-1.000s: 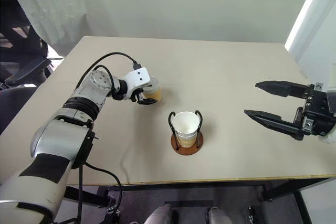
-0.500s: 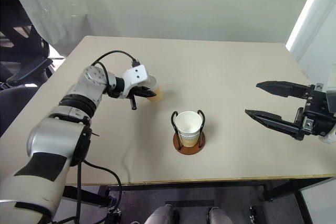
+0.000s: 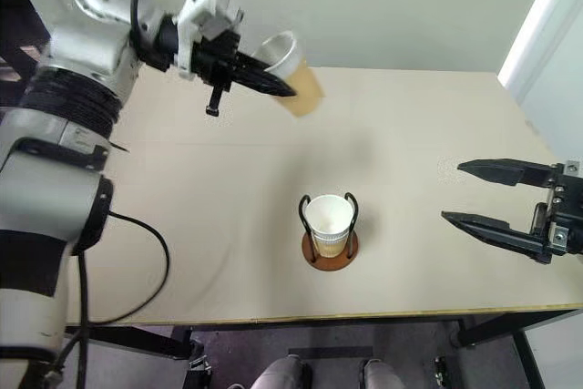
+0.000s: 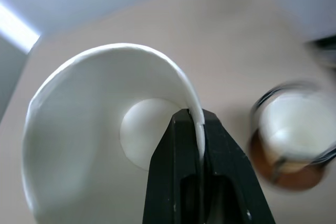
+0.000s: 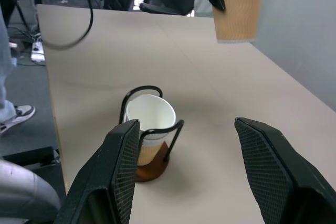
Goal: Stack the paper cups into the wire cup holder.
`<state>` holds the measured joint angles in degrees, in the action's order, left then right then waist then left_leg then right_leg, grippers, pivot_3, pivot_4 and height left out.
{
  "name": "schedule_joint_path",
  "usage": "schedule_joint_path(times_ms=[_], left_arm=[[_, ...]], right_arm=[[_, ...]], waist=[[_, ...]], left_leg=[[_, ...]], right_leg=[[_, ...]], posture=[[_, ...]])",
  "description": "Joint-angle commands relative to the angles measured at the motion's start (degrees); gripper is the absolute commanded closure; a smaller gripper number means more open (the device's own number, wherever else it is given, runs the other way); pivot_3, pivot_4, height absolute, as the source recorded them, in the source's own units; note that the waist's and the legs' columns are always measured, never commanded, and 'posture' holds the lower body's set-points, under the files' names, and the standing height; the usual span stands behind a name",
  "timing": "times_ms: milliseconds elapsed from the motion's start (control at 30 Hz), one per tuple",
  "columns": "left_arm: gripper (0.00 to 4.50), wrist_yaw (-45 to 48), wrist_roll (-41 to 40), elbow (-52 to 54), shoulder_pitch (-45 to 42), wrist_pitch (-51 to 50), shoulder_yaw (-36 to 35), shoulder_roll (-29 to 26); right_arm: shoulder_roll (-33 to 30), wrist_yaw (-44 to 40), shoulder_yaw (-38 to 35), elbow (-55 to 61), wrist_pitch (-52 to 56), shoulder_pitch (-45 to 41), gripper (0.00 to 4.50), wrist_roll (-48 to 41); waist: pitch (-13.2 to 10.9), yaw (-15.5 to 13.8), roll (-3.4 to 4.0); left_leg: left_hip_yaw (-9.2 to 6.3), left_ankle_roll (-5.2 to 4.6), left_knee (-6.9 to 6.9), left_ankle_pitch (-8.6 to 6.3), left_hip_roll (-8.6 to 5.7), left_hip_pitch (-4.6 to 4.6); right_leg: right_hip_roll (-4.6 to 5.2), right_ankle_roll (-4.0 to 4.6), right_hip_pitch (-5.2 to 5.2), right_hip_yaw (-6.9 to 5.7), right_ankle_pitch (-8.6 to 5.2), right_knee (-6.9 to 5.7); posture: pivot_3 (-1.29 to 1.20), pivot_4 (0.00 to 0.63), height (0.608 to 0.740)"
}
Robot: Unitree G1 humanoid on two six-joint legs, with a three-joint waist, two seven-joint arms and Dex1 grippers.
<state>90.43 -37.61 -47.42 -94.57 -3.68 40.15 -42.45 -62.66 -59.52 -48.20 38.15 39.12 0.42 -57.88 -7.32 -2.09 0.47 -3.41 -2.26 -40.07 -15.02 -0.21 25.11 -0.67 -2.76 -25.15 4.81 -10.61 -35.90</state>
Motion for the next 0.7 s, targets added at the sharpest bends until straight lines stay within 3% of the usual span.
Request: schedule_joint_path(times_ms=[33, 267, 533, 700], left_arm=[[4.48, 2.07, -15.97, 12.88, -2.75, -1.26, 11.74, -5.03], [4.48, 2.07, -25.34, 21.01, -6.12, 3.61, 28.44, -8.99], [4.48, 2.07, -23.43, 15.99, -8.31, 12.79, 41.02, -5.83], [4.48, 2.07, -22.29, 12.48, -8.49, 16.98, 44.67, -3.16]], right_arm=[[0.77, 1.59, -3.83, 2.17, -0.3, 0.72, 1.56, -0.1], [2.77, 4.98, -7.4, 6.25, 0.7, 3.91, 1.56, -1.8], [3.6, 7.32, -12.17, 9.42, 1.69, 7.73, 1.56, -4.79], [3.17, 8.92, -12.89, 10.22, 1.57, 8.48, 1.56, -6.19]], waist=[[-0.01, 0.21, 0.08], [-0.08, 0.49, 0.26], [-0.1, 0.39, 0.25], [-0.12, 0.41, 0.22]], left_leg=[[0.14, 0.0, 0.03, 0.0, 0.02, -0.06], [0.48, -0.1, 0.0, -0.07, 0.23, -0.24], [0.48, -0.23, -0.21, 0.02, 0.1, -0.23], [0.46, -0.24, -0.27, 0.02, 0.07, -0.2]], right_leg=[[-0.07, 0.02, 0.0, 0.04, -0.02, -0.01], [-0.05, 0.01, 0.12, 0.1, -0.08, -0.03], [0.04, 0.29, 0.33, 0.15, -0.23, -0.02], [0.07, 0.16, 0.35, 0.17, -0.16, 0.01]], posture=[[0.0, 0.15, 0.74], [0.0, 0.15, 0.74], [0.0, 0.15, 0.74], [0.0, 0.15, 0.74]])
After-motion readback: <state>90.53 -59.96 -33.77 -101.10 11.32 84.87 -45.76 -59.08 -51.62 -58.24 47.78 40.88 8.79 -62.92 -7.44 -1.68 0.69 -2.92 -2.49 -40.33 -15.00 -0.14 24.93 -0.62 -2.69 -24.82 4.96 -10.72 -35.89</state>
